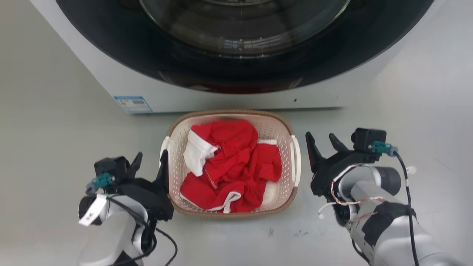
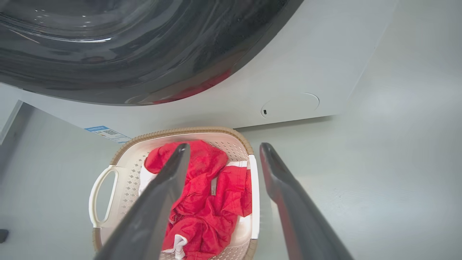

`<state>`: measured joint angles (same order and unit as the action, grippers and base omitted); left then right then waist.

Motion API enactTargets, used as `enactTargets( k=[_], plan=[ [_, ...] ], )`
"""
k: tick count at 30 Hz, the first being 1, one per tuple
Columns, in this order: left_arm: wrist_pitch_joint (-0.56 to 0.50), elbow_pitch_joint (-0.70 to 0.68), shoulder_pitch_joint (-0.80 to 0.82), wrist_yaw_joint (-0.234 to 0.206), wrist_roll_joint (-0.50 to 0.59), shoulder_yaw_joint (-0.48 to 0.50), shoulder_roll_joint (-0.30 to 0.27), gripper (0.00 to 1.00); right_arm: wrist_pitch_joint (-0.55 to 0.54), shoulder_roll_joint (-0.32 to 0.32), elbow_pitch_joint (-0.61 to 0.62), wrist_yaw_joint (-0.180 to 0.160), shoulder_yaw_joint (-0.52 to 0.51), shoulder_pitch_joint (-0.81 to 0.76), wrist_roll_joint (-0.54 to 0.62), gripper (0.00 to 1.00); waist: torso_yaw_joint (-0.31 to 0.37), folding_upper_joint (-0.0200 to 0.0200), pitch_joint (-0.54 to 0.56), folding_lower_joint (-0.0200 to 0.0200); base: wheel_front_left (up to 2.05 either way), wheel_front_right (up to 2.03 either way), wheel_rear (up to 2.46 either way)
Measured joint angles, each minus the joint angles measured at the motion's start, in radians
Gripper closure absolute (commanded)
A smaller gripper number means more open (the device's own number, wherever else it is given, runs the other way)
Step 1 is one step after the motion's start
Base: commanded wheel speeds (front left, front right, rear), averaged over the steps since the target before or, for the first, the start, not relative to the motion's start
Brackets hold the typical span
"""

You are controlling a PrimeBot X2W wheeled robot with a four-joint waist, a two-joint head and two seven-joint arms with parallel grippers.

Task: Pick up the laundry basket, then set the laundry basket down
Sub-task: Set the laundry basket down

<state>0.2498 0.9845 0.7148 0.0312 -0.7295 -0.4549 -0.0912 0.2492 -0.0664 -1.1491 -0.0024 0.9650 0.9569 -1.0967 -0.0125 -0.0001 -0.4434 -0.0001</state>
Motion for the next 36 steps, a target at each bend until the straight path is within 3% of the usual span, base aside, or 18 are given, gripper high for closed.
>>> enactTargets(
  k=[8,18,36],
  plan=[
    [0.000,-0.133,-0.182,-0.033,0.064,0.037,-0.024,0.00,0.000,-0.010,0.093,-0.034,-0.071,-0.136,0.049,0.00,0.011,0.0000,0.133,-0.0001,0.00,0.00,0.00],
    [0.000,-0.295,-0.386,-0.085,0.132,0.073,-0.023,0.00,0.000,-0.072,0.232,-0.067,-0.156,-0.371,0.131,0.00,0.010,-0.0001,0.282,-0.0001,0.00,0.00,0.00],
    [0.000,-0.648,-0.752,-0.129,0.235,0.161,-0.049,0.00,0.000,-0.104,0.658,-0.114,-0.314,-0.741,0.355,0.00,0.001,0.0000,0.488,-0.0001,0.00,0.00,0.00]
  ],
)
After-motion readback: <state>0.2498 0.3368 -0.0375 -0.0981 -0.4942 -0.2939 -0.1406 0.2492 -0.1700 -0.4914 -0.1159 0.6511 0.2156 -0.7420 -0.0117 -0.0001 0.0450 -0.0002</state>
